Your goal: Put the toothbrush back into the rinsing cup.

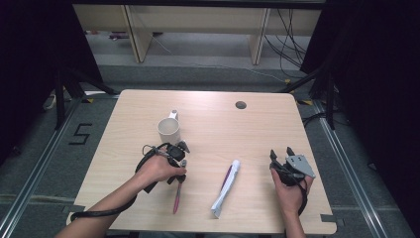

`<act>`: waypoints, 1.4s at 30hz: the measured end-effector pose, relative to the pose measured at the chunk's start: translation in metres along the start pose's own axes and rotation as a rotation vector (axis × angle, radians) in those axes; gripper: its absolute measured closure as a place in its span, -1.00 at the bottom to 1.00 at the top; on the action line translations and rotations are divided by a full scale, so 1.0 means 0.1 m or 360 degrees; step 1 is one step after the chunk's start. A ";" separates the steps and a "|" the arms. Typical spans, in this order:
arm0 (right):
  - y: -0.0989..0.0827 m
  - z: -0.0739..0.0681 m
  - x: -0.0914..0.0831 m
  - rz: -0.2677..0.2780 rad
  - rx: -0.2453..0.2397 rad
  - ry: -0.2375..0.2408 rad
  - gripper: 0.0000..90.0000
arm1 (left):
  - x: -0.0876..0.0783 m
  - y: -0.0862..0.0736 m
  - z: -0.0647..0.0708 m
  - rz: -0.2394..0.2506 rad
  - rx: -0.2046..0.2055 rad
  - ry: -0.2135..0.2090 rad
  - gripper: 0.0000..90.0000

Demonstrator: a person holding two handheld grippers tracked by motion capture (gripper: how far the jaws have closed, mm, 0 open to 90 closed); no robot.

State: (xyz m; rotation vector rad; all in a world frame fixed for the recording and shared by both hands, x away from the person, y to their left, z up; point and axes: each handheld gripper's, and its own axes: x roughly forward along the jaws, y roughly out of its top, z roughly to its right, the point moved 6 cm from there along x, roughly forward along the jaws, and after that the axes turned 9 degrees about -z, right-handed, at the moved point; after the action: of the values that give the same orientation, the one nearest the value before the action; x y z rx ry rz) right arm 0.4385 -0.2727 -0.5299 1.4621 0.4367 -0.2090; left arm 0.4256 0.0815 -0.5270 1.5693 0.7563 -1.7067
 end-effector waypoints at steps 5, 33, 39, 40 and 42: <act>-0.01 -0.01 -0.01 -0.0014 0.0027 -0.0028 -0.13 | 0.04 0.01 0.02 -0.0004 0.0023 0.0019 0.21; 0.00 0.00 0.00 -0.0012 -0.0022 -0.0025 -0.13 | 0.10 -0.04 -0.04 -0.0103 0.0160 0.0111 0.63; -0.01 0.00 0.00 -0.0015 -0.0025 -0.0026 -0.13 | 0.10 -0.04 -0.06 -0.0092 0.0212 0.0127 0.75; -0.01 0.00 0.00 -0.0018 -0.0028 -0.0025 -0.13 | 0.10 -0.05 -0.05 -0.0093 0.0240 0.0132 0.76; -0.01 0.00 0.00 -0.0016 -0.0025 -0.0025 -0.13 | 0.10 -0.05 -0.06 -0.0090 0.0298 0.0143 0.77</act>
State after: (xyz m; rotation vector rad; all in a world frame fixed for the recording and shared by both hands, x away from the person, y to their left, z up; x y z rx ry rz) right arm 0.4386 -0.2729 -0.5305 1.4425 0.4326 -0.2246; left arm 0.4252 0.0880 -0.5377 1.7772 0.7081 -1.8016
